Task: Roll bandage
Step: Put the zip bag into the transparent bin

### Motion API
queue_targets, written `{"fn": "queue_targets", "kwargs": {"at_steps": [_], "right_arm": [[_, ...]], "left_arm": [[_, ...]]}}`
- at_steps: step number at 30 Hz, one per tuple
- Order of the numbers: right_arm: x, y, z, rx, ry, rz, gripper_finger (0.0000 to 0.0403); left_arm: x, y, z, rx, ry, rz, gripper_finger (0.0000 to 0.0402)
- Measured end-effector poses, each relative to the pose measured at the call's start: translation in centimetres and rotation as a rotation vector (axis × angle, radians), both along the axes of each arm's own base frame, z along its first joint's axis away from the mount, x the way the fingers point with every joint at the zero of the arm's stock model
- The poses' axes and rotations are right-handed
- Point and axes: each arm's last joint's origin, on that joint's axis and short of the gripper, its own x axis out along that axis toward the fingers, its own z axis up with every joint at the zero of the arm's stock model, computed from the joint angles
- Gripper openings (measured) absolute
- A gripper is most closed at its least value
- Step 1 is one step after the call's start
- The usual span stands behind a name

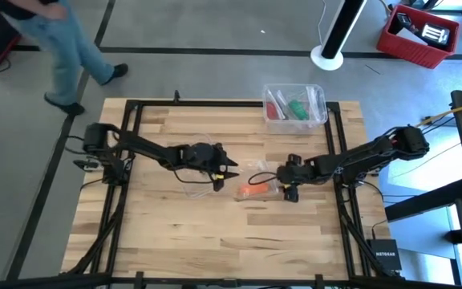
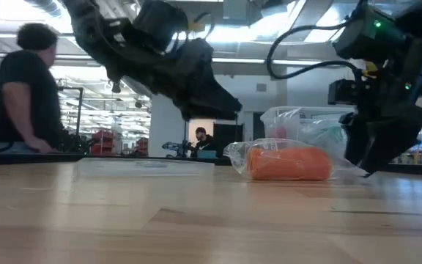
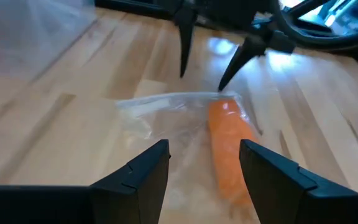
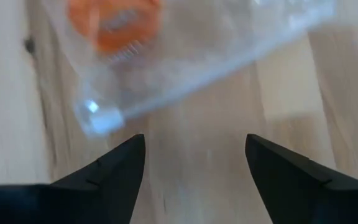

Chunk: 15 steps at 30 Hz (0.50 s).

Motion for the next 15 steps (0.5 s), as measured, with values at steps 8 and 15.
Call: {"fn": "queue_targets", "kwargs": {"at_steps": [8, 15], "right_arm": [[1.4, 1.4, -1.9, -0.226, -0.144, 0.216, 0.0280], [2.5, 2.2, -1.5, -0.342, -0.274, 0.251, 0.0244]], "left_arm": [[1.7, -0.3, -3.9, -0.070, 0.053, 0.016, 0.0187], [1.5, -0.4, -5.0, -0.103, 0.122, 0.031, 0.0187]]}}
